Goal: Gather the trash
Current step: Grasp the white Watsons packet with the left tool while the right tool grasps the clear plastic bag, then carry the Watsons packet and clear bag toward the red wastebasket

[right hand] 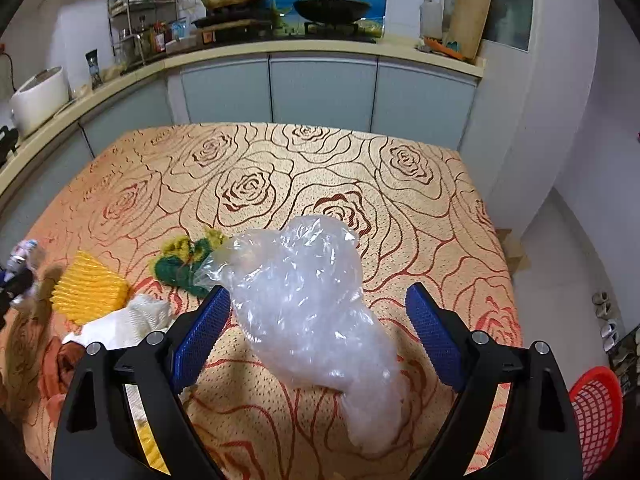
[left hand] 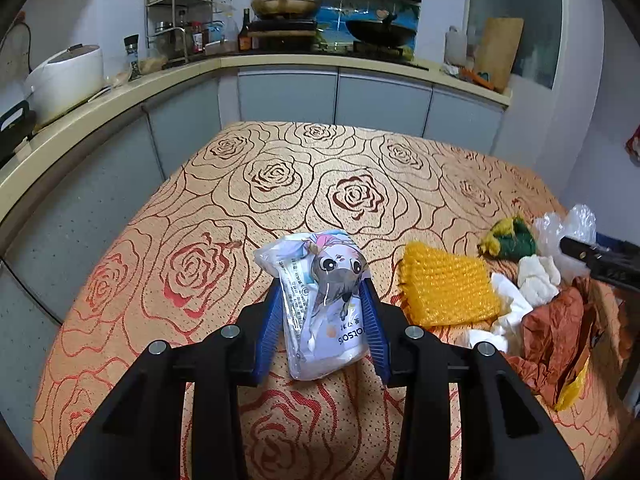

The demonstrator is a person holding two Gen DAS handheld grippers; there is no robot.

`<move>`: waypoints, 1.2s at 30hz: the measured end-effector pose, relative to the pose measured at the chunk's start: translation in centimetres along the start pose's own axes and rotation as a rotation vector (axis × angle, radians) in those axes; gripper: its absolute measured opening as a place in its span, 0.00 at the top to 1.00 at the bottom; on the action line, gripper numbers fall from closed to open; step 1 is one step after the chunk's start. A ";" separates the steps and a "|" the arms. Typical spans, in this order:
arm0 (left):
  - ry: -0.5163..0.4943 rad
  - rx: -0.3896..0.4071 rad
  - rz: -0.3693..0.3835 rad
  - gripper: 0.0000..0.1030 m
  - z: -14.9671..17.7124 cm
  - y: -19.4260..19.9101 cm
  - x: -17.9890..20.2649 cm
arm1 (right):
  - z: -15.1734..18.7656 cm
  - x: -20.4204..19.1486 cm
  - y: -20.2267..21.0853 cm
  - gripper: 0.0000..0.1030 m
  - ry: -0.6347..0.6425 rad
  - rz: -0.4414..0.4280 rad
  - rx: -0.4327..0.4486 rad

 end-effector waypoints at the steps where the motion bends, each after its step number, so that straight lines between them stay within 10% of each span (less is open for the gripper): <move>1: 0.001 0.001 0.001 0.64 -0.1 0.0 0.0 | 0.1 -0.1 -0.3 0.25 0.003 -0.005 -0.013; 11: -0.004 0.021 0.001 0.64 -0.4 0.5 0.2 | 1.0 0.6 -0.1 0.53 -0.021 -0.007 -0.027; 36: -0.064 0.148 0.002 0.64 -2.0 6.2 4.2 | 2.6 3.3 12.0 0.55 -0.168 0.005 0.177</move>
Point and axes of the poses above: each gripper's, at about its wrist camera, not at the fingertips, and y roughly against the way its jaws point, x to its right, z to its underside, the point moved 3 cm from there along -y, roughly the way its jaws point, and after that the axes turned 6 degrees about z, right-handed, at the moved point
